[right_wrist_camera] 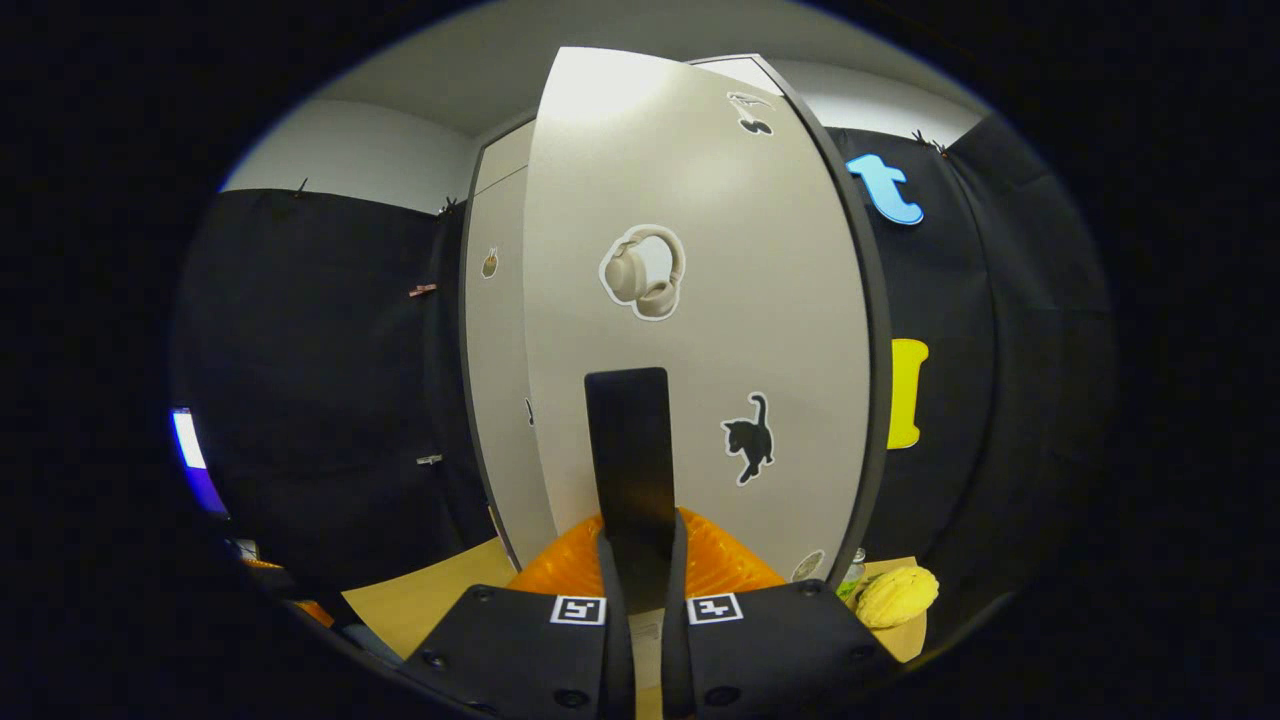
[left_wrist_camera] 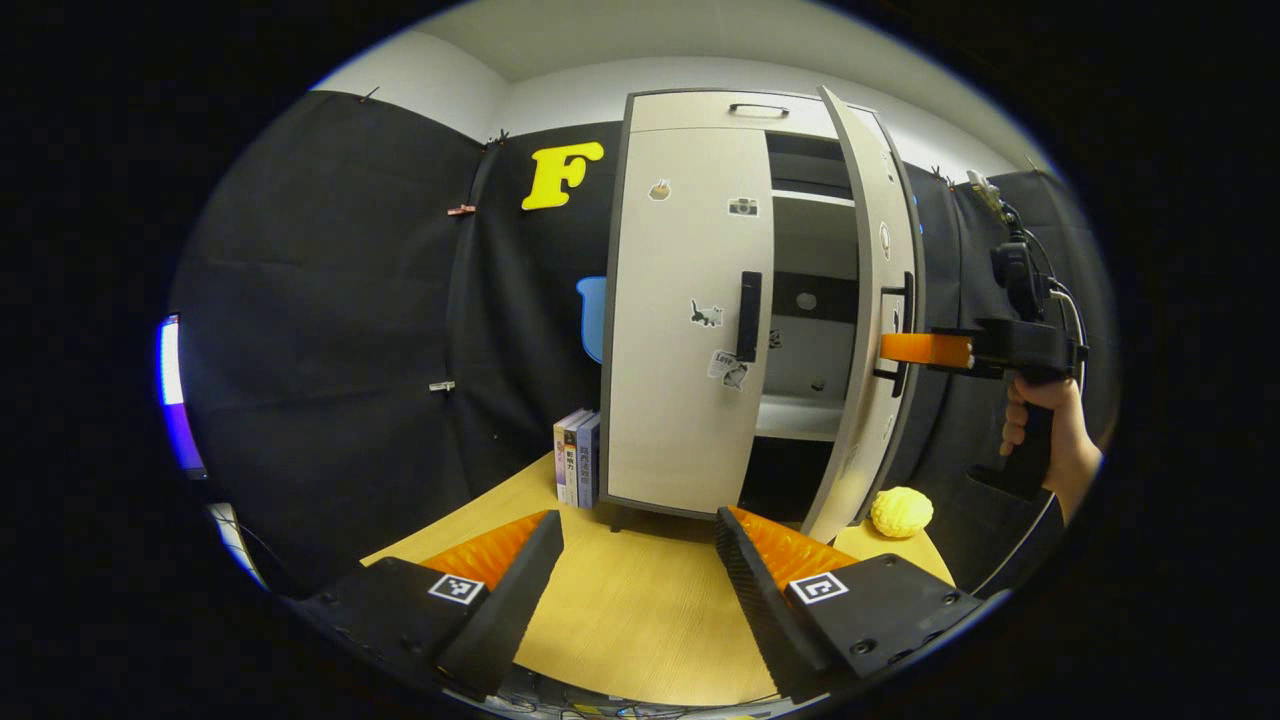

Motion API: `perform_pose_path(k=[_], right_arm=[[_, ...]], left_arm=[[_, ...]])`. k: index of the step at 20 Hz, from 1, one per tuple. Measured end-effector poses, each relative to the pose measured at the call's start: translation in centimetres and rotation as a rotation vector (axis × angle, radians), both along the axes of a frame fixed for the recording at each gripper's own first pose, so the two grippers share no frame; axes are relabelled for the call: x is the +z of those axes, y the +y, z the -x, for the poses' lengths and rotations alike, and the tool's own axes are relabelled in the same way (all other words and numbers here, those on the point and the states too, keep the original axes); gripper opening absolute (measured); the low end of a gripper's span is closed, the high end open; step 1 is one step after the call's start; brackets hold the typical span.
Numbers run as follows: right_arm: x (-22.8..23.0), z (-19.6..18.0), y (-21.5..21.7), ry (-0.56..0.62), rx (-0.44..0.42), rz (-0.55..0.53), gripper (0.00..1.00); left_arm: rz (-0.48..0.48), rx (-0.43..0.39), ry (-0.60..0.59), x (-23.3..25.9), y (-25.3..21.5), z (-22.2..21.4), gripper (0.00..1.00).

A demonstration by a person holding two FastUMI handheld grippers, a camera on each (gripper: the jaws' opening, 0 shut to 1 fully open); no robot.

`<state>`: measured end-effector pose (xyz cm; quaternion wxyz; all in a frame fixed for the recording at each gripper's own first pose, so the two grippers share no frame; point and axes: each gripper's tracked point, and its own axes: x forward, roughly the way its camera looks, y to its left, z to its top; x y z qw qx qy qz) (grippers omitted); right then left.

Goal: Open the right door of the double-door shoe cabinet with the right hand, and open the left door with the left hand.

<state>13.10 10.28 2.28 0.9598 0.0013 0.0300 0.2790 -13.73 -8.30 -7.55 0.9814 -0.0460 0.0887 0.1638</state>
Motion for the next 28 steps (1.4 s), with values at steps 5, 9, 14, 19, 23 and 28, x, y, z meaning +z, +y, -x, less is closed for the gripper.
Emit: perform_pose_path(k=[5,9,14,19,23,28], right_arm=[[0.3,0.1,-2.7,0.001,-0.044,0.009,0.14],[0.5,-0.2,-4.2,-0.019,-0.116,0.017,0.13],[0.7,-1.5,-7.1,-0.042,-0.205,0.014,0.13],[0.8,-1.7,-9.8,-0.011,-0.242,-0.029,0.08],[0.8,-1.9,-10.6,-0.051,-0.308,0.012,0.11],[0.8,-0.6,-11.0,-0.03,-0.343,-0.023,0.11]], left_arm=[[-0.011,-0.023,0.021,-0.7,-2.5,-0.2,0.95],[-0.02,-0.055,0.03,-0.8,-4.2,-0.8,0.95],[-0.034,-0.099,0.009,-0.1,-5.6,-1.7,0.95],[-0.01,-0.122,-0.02,0.4,-6.4,-2.5,0.95],[-0.022,-0.143,-0.012,0.3,-6.3,-3.2,0.95],[-0.024,-0.172,0.003,0.5,-5.0,-5.0,0.95]])
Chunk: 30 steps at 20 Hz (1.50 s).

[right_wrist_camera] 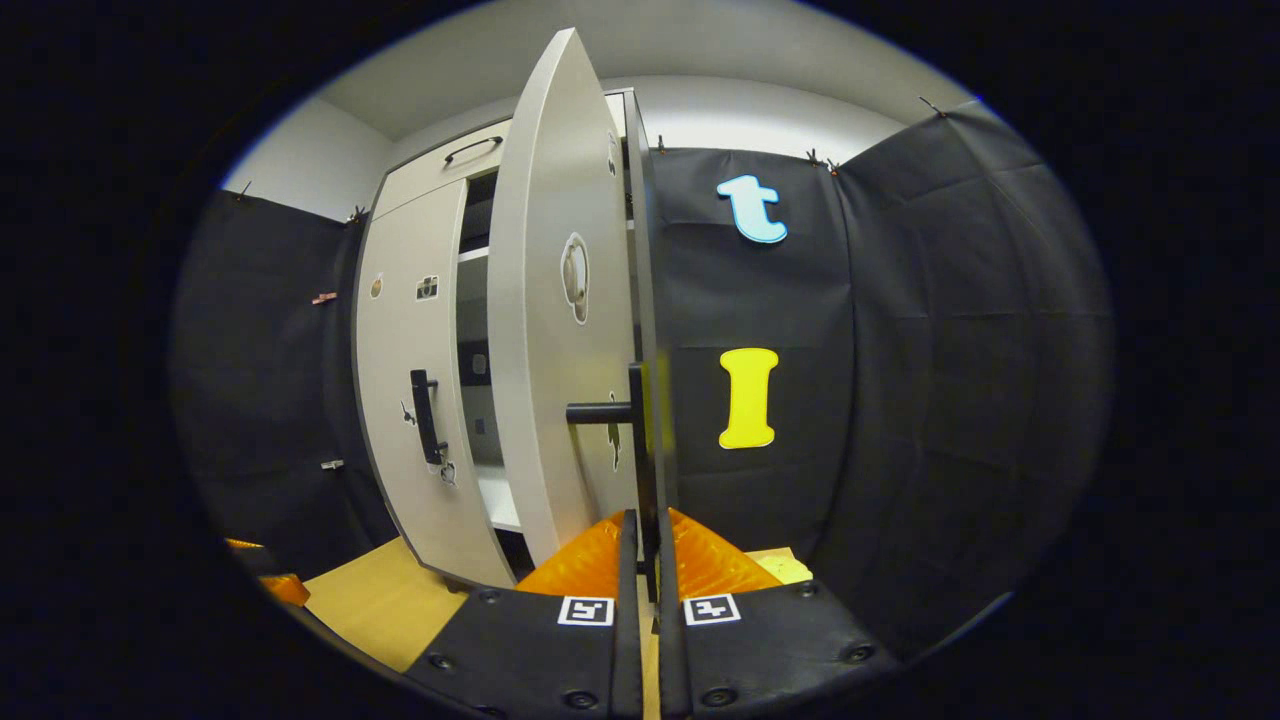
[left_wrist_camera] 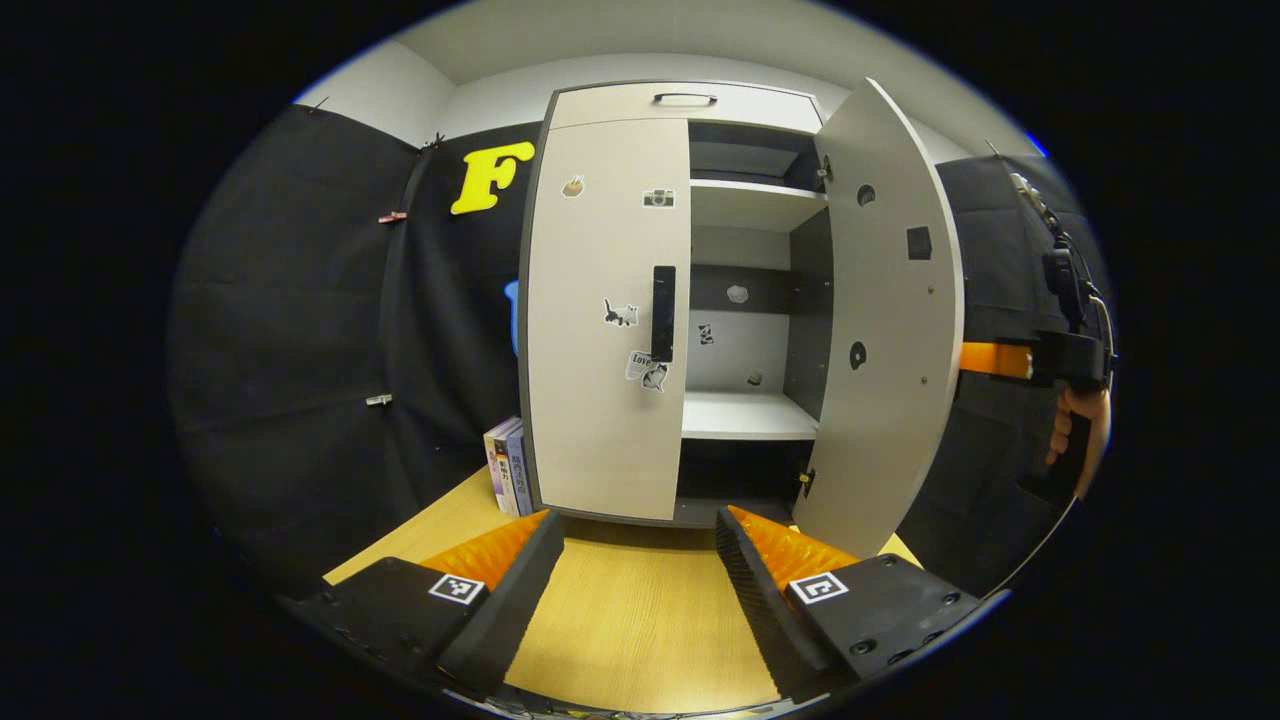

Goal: Open the right door of the double-door shoe cabinet with the right hand, and open the left door with the left hand.

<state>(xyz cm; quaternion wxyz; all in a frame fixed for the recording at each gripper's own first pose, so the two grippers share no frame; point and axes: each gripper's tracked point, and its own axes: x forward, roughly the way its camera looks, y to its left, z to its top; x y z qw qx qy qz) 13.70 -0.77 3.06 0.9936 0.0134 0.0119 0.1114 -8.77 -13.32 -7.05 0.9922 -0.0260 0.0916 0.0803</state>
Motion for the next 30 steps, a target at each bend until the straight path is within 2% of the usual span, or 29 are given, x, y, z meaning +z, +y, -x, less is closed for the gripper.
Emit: perform_pose_path(k=[3,6,11,12,13,15,16,17,19,20,21,22,24,30], right_arm=[[0.0,1.3,-0.4,0.006,-0.023,-0.012,0.11],[0.1,3.2,-0.9,-0.048,-0.06,0.004,0.1],[-3.4,7.1,-1.0,-0.06,-0.127,0.064,0.09],[-4.3,7.8,-1.0,-0.055,-0.148,0.067,0.09],[-5.4,8.5,-0.9,-0.034,-0.157,0.067,0.11],[-7.6,9.4,-0.7,0.023,-0.191,0.071,0.23],[-8.6,9.9,-0.8,0.042,-0.22,0.063,0.23],[-9.3,10.0,-0.5,0.06,-0.231,0.045,0.29],[-11.0,10.7,0.5,0.113,-0.245,0.002,0.51],[-11.3,11.0,0.9,0.116,-0.249,-0.001,0.64],[-11.4,10.9,1.1,0.112,-0.249,0.011,0.72],[-11.4,11.2,1.1,0.104,-0.258,0.029,0.71],[-11.2,11.5,1.1,0.083,-0.279,0.037,0.99],[-10.0,12.3,1.4,0.015,-0.308,0.082,0.98]], left_arm=[[-0.011,-0.016,-0.002,0.3,1.1,-1.8,0.95],[-0.007,-0.044,-0.023,1.3,2.1,-4.8,0.95],[-0.028,-0.091,-0.107,4.9,3.7,-10.2,0.95],[-0.04,-0.099,-0.122,5.7,4.1,-11.4,0.92],[-0.05,-0.111,-0.136,6.4,4.3,-12.5,0.95],[-0.076,-0.131,-0.162,8.1,4.6,-15.1,0.95],[-0.091,-0.143,-0.171,8.8,4.6,-16.4,0.95],[-0.108,-0.154,-0.188,9.5,4.6,-17.6,0.95],[-0.129,-0.179,-0.215,10.5,4.2,-19.8,0.92],[-0.131,-0.192,-0.223,10.8,3.8,-20.8,0.94],[-0.131,-0.205,-0.228,11.0,3.5,-21.8,0.94],[-0.132,-0.215,-0.229,11.1,3.1,-22.8,0.94],[-0.13,-0.234,-0.236,11.3,2.4,-24.8,0.94],[-0.052,-0.22,-0.222,10.4,1.6,-29.2,0.94]])
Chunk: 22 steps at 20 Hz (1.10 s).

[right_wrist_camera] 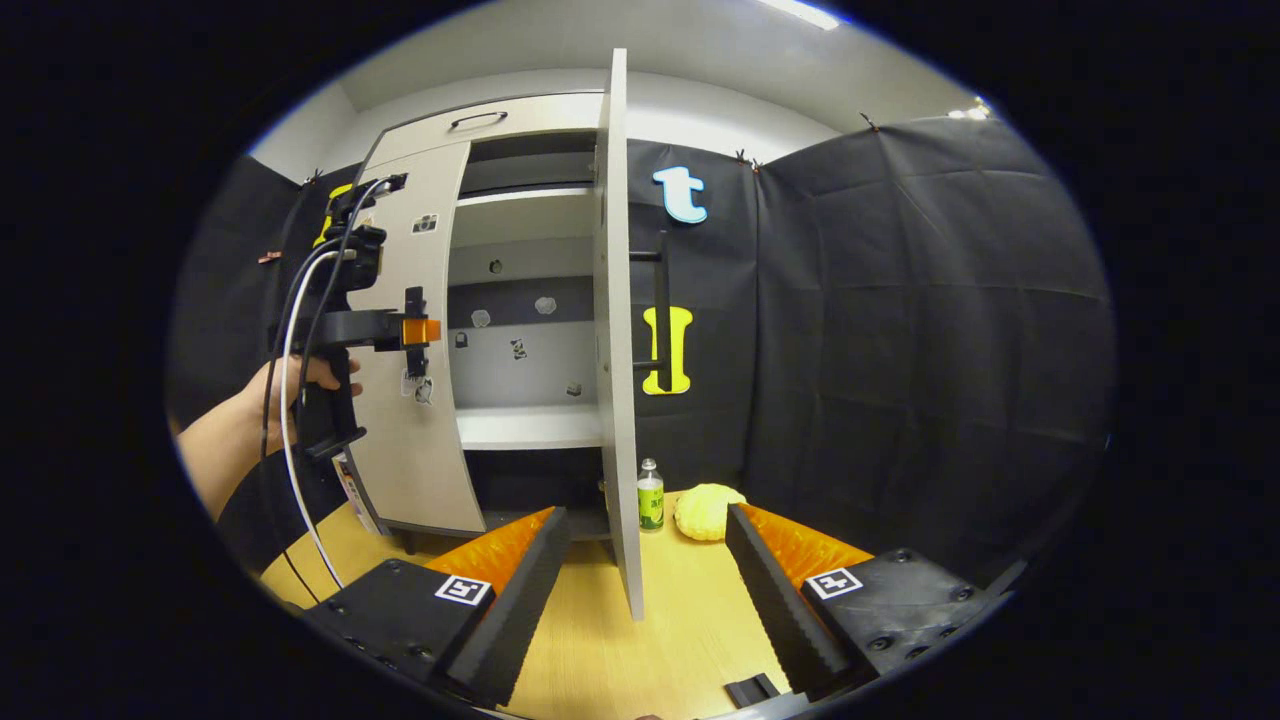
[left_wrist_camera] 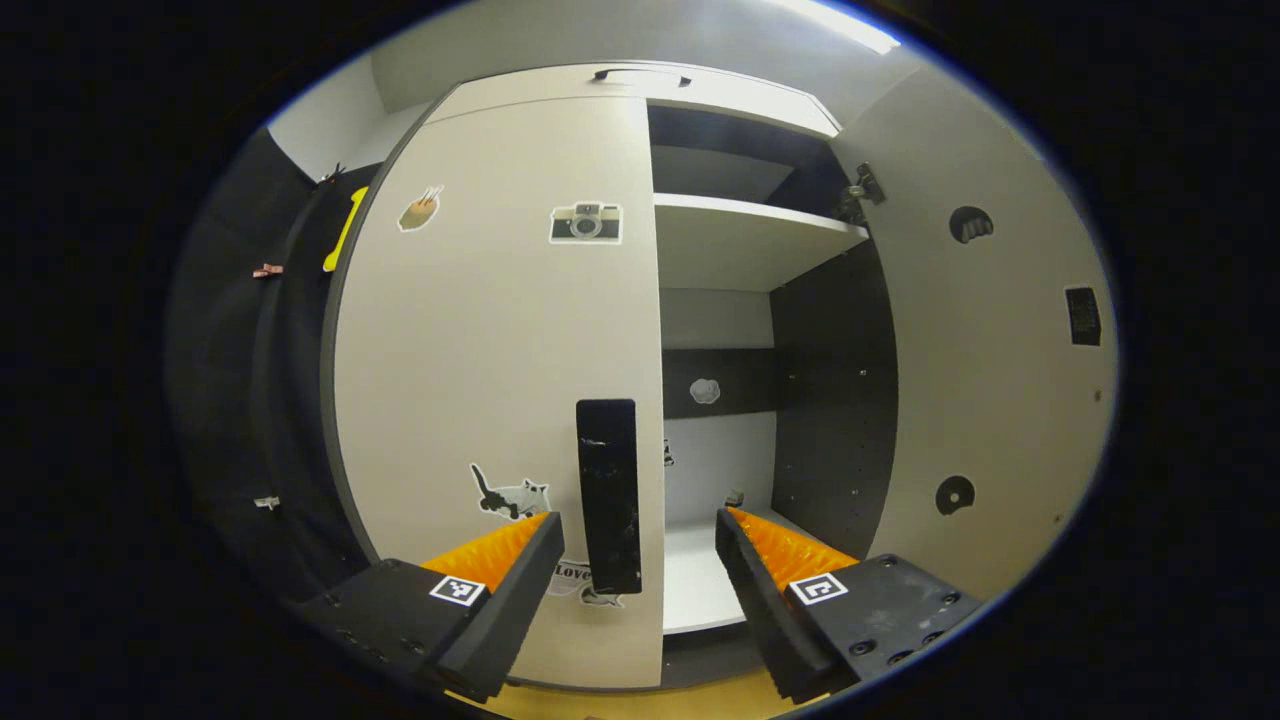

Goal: Open the right door of the double-door shoe cabinet with the right hand, and open the left door with the left hand.

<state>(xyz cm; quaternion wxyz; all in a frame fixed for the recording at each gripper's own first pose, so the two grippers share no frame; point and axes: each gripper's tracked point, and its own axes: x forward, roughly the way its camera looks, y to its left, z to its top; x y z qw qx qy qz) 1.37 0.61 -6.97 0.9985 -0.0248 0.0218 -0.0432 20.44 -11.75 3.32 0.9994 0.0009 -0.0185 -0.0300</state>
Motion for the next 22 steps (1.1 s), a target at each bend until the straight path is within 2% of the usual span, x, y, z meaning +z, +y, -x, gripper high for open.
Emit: perform_pose_path(k=[3,5,7,8,10,11,13,15,17,19,20,22], right_arm=[[0.2,0.1,-0.5,-0.008,-0.023,0.007,0.98],[-0.3,0.2,-1.0,0.009,-0.039,0.0,0.98],[-0.7,0.1,-1.4,0.024,-0.05,-0.011,0.98],[-0.7,0.0,-1.4,0.028,-0.054,-0.014,0.98],[-0.7,-0.2,-1.5,0.03,-0.056,-0.012,0.98],[-0.7,-0.4,-1.3,0.03,-0.051,-0.01,0.98],[-0.8,-0.6,-1.0,0.031,-0.037,-0.008,0.98],[-0.9,-0.9,-0.5,0.035,-0.019,-0.004,0.99],[-1.3,-1.1,-0.5,0.044,-0.009,-0.002,0.99],[-1.2,-1.4,-0.7,0.045,-0.004,-0.01,0.99],[-1.2,-1.4,-0.7,0.043,-0.001,-0.014,0.99],[-1.1,-1.6,-0.9,0.04,0.003,-0.02,0.99]], left_arm=[[0.016,0.003,-0.003,0.2,0.6,-1.8,0.94],[0.016,0.007,-0.003,0.4,1.1,-2.9,0.87],[0.031,0.003,0.006,0.4,1.3,-3.5,0.77],[0.036,0.015,0.005,0.4,1.6,-3.5,0.67],[0.031,0.012,0.009,0.4,1.5,-3.7,0.55],[0.029,0.014,0.01,0.2,1.6,-3.6,0.55],[0.046,0.007,0.012,0.2,1.5,-3.5,0.41],[0.05,0.002,0.013,0.1,1.4,-3.6,0.34],[0.042,0.003,0.014,0.0,1.4,-3.7,0.34],[0.038,0.004,0.009,0.0,1.5,-3.6,0.28],[0.045,0.002,0.008,0.0,1.4,-3.9,0.2],[0.036,0.002,0.01,-0.1,1.4,-3.8,0.12]])
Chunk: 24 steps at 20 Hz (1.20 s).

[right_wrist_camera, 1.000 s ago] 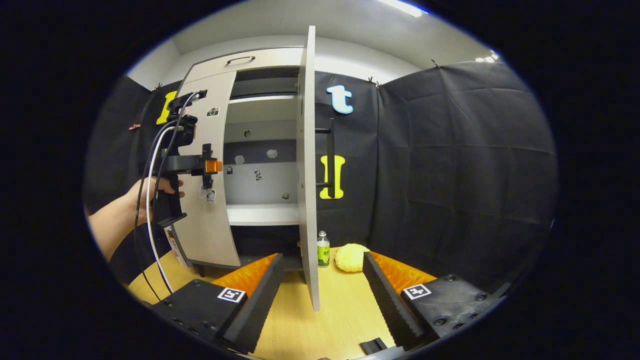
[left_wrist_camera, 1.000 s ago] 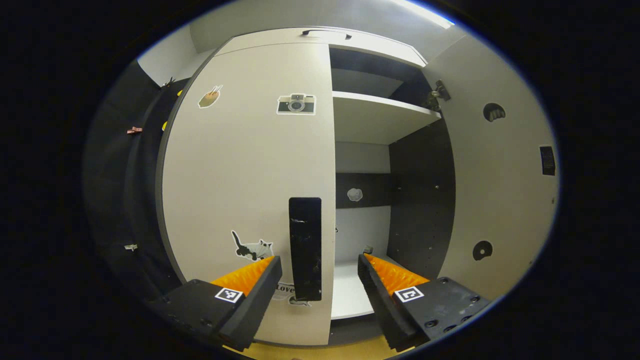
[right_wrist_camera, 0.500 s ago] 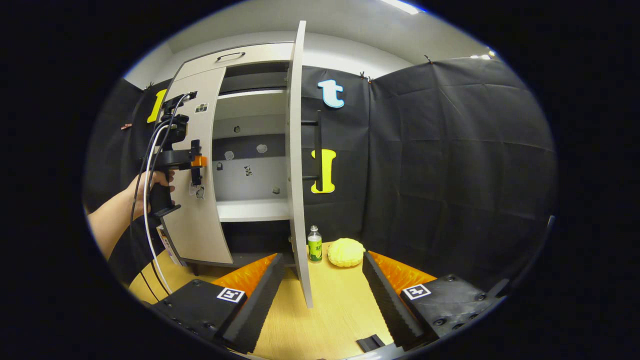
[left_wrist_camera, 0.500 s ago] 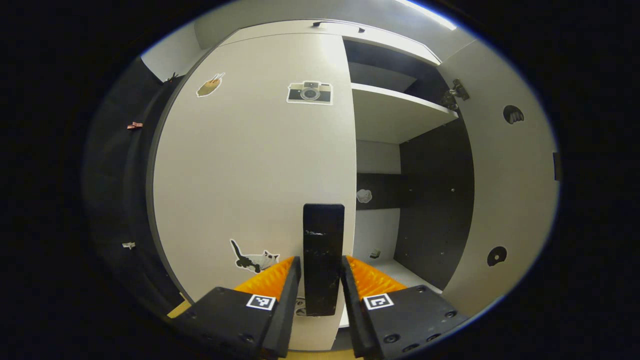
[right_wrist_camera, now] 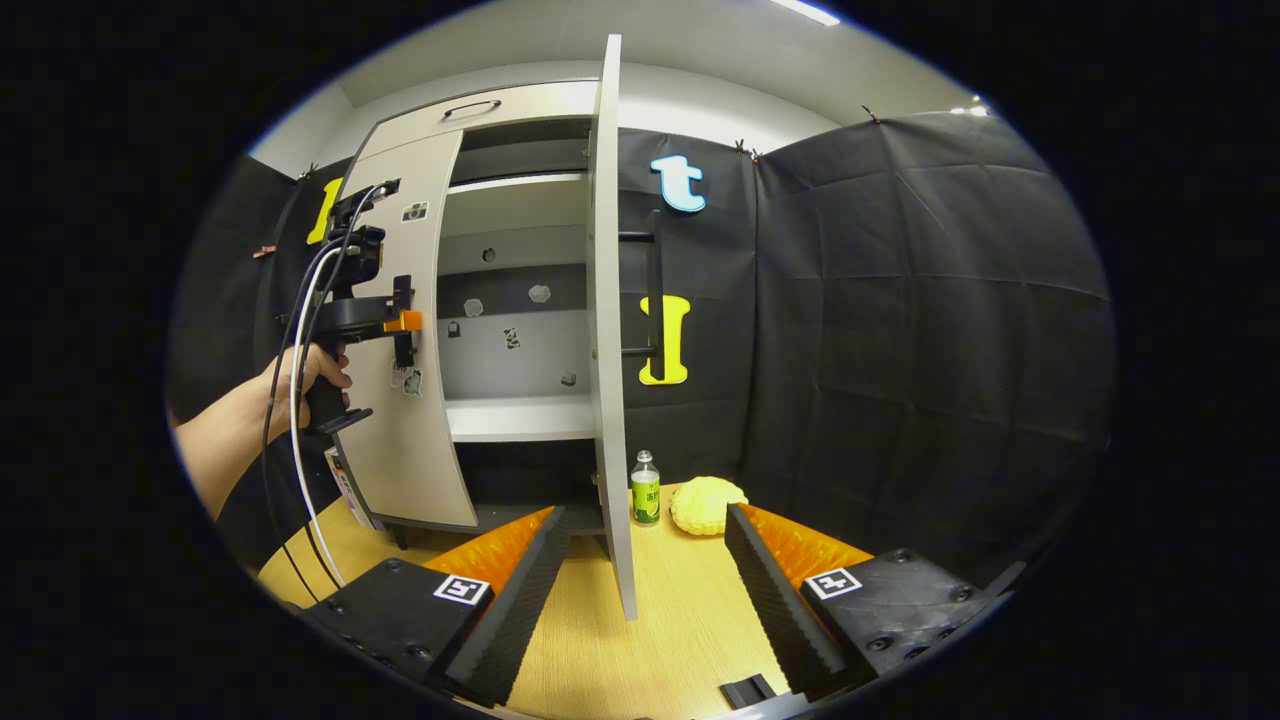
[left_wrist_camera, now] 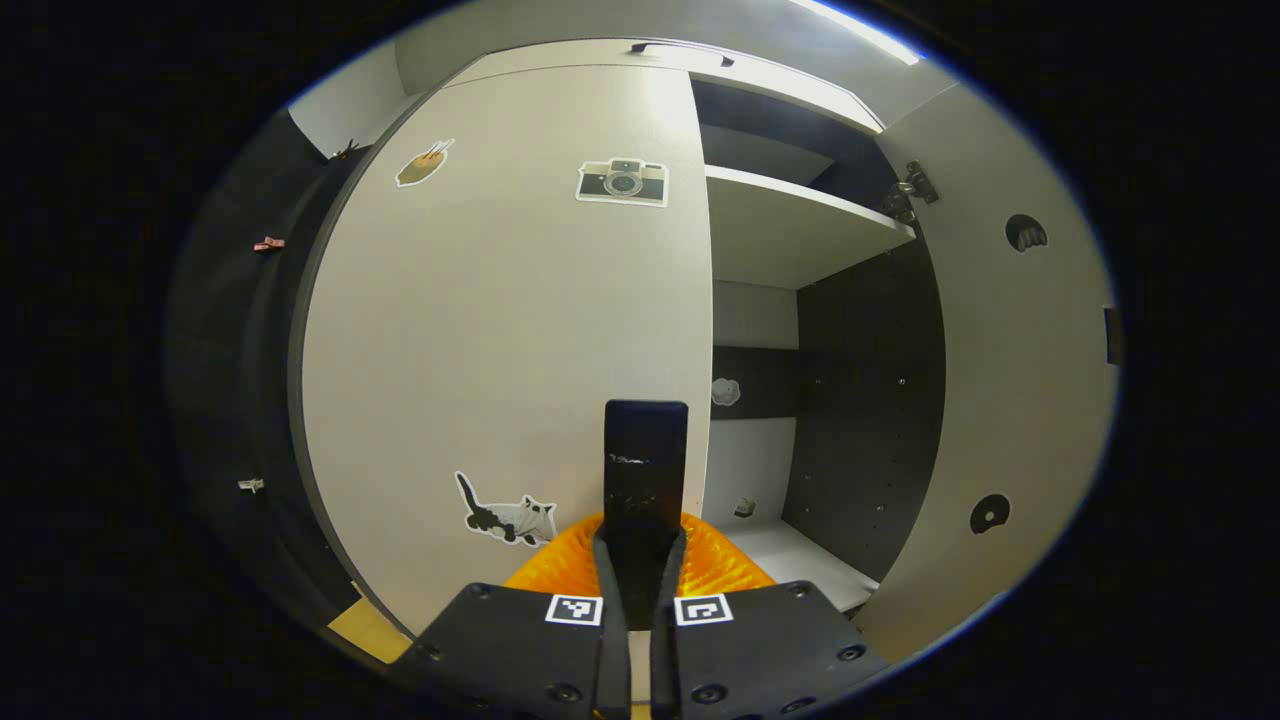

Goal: Open the right door of the double-door shoe cabinet with the right hand, and open the left door with the left hand.

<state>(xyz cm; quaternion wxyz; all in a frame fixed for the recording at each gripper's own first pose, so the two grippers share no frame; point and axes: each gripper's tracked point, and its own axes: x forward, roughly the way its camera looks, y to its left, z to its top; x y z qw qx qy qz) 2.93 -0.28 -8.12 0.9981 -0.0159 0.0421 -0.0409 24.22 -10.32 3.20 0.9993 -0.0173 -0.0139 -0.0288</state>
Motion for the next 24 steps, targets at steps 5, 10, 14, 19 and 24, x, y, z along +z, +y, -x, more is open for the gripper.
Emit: perform_pose_path(k=[5,10,14,19,24], right_arm=[[0.1,0.2,-0.4,-0.007,0.019,0.002,0.99],[0.2,0.8,-1.2,-0.012,0.033,0.003,0.98],[0.1,1.0,-1.3,-0.002,0.06,-0.008,0.98],[-0.2,1.4,-0.5,0.011,0.124,-0.01,0.99],[-1.7,1.8,2.8,0.062,0.216,-0.028,0.98]], left_arm=[[-0.001,0.004,0.002,-0.1,0.0,0.1,0.11],[0.01,0.011,0.016,-0.1,0.1,0.5,0.11],[0.015,0.012,0.014,-0.1,0.2,1.7,0.11],[0.017,0.027,0.01,-0.1,0.8,3.1,0.11],[0.014,0.038,0.013,-0.2,1.7,4.8,0.11]])
